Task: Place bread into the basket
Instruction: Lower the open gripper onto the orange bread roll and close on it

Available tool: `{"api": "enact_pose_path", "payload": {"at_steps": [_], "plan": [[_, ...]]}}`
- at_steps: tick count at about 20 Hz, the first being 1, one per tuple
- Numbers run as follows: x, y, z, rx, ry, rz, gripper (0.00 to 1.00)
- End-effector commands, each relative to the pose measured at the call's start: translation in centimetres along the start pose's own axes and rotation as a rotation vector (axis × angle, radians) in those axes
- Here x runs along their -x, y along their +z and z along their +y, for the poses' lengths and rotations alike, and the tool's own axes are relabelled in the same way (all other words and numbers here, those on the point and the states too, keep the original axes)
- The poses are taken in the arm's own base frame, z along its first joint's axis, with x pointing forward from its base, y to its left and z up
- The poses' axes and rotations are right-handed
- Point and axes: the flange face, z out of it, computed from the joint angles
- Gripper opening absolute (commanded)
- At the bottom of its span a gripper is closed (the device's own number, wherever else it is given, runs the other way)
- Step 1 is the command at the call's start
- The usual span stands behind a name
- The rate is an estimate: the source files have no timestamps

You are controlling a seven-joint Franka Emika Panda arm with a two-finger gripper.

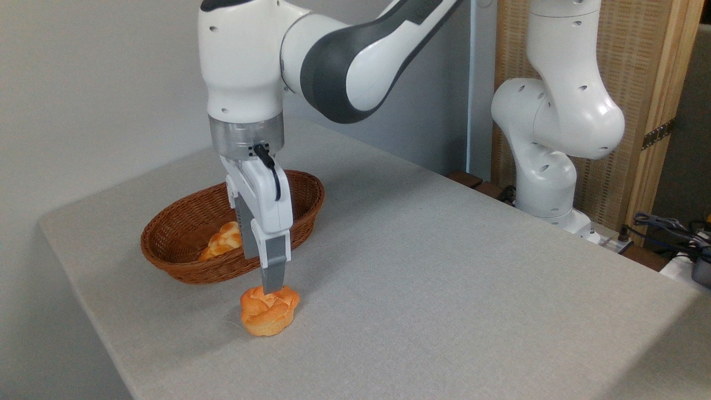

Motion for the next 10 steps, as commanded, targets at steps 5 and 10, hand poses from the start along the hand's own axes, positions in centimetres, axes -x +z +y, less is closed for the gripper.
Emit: {"api": "enact_pose_path", "payload": {"at_steps": [5, 10], "plan": [[0.9, 4.7, 0.4, -0.015, 0.147, -0.014, 1.00], [0.3, 7.3, 1.2, -0.019, 0.182, -0.008, 0.98]]}}
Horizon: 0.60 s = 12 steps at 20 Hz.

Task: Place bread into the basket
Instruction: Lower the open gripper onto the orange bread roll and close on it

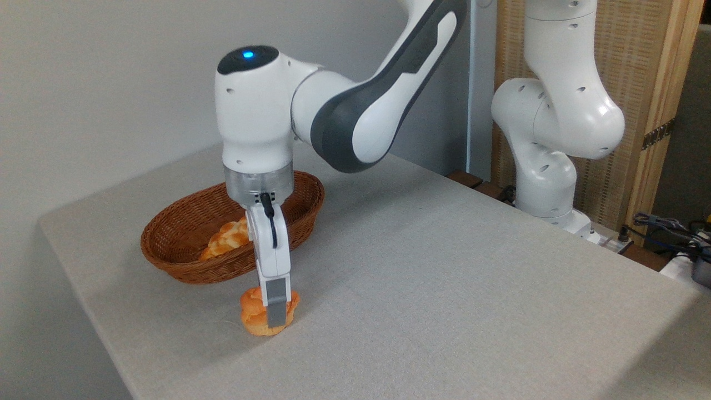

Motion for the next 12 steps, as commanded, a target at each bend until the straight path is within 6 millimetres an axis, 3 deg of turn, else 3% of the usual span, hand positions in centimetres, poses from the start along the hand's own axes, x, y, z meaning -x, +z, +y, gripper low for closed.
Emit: {"api": "enact_pose_path", "payload": {"at_steps": [1, 4, 5, 12], "plan": [[-0.46, 0.62, 0.55, -0.014, 0.039, -0.006, 0.78], [-0.56, 0.58, 0.58, -0.013, 0.110, -0.005, 0.40], [-0.56, 0.49, 0.58, -0.014, 0.130, -0.004, 0.36], [-0.63, 0.27, 0.51, -0.019, 0.134, -0.002, 0.31]]}}
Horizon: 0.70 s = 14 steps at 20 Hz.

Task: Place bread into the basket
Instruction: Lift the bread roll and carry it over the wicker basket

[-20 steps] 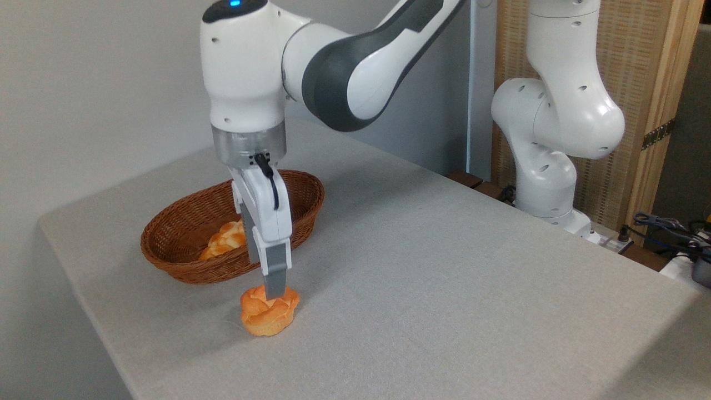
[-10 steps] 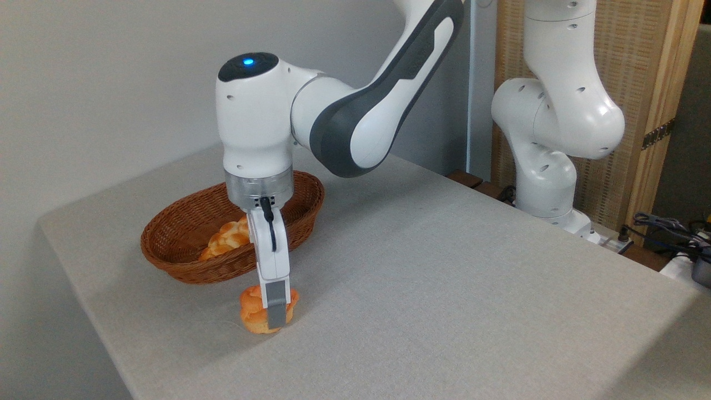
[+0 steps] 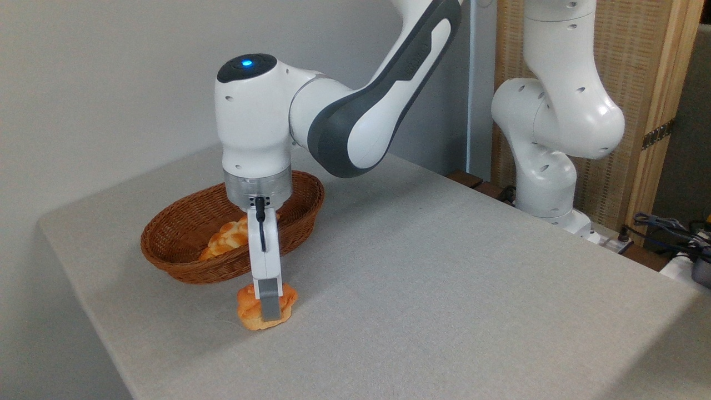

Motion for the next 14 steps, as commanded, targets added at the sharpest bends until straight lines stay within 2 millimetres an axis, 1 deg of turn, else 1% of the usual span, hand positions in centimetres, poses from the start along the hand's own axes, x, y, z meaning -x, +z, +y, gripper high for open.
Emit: {"api": "enact_pose_path", "payload": {"at_steps": [1, 3, 4, 5, 7, 8, 9, 10, 11, 12, 13, 14], "plan": [[0.1, -1.0, -0.2, -0.032, 0.017, 0.000, 0.31], [0.5, -2.6, -0.6, -0.053, -0.002, 0.016, 0.31], [0.8, -3.9, -1.0, -0.064, -0.017, 0.022, 0.31], [1.7, -5.1, -1.6, -0.051, -0.045, 0.024, 0.32], [1.5, -8.1, -2.0, 0.034, -0.102, 0.079, 0.31], [1.7, -9.4, -2.1, 0.087, -0.146, 0.099, 0.32], [2.0, -10.3, -2.0, 0.130, -0.202, 0.099, 0.32], [1.5, -10.9, -1.6, 0.161, -0.257, 0.089, 0.33], [1.0, -11.5, -1.1, 0.182, -0.329, 0.078, 0.35], [0.0, -11.6, -0.3, 0.212, -0.411, 0.071, 0.37], [-1.9, -11.6, 0.9, 0.244, -0.471, 0.062, 0.37], [-3.4, -11.7, 1.6, 0.267, -0.533, 0.060, 0.37]]}}
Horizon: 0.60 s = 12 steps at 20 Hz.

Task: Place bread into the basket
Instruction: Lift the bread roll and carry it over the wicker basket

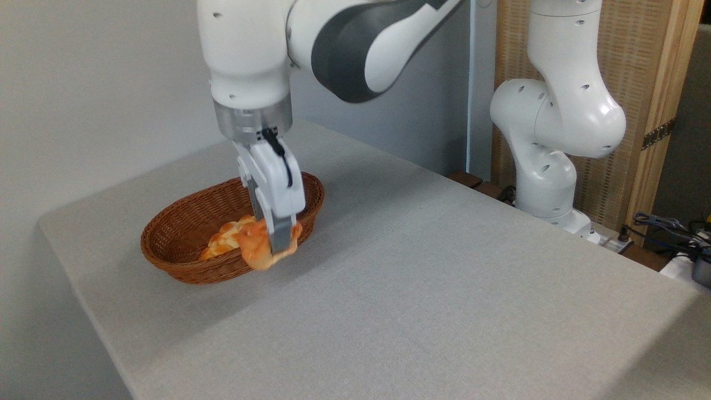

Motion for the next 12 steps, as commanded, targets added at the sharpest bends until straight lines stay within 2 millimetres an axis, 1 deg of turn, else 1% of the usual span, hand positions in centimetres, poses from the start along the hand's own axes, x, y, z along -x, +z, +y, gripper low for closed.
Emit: {"api": "enact_pose_path", "payload": {"at_steps": [1, 3, 4, 6, 7, 8, 9, 10, 12], "plan": [[-3.9, 0.4, 4.7, 0.082, -0.227, -0.014, 0.37], [-6.2, 1.7, 8.2, 0.113, -0.252, -0.065, 0.37], [-7.1, 2.6, 9.5, 0.127, -0.256, -0.089, 0.37], [-8.1, 3.7, 12.1, 0.151, -0.238, -0.143, 0.38], [-8.4, 4.5, 13.1, 0.165, -0.217, -0.174, 0.52], [-8.5, 5.6, 13.9, 0.174, -0.202, -0.197, 0.77], [-8.6, 6.6, 14.3, 0.175, -0.189, -0.216, 1.00], [-8.6, 7.2, 14.3, 0.157, -0.179, -0.239, 1.00], [-8.7, 7.6, 14.6, 0.147, -0.166, -0.250, 1.00]]}}
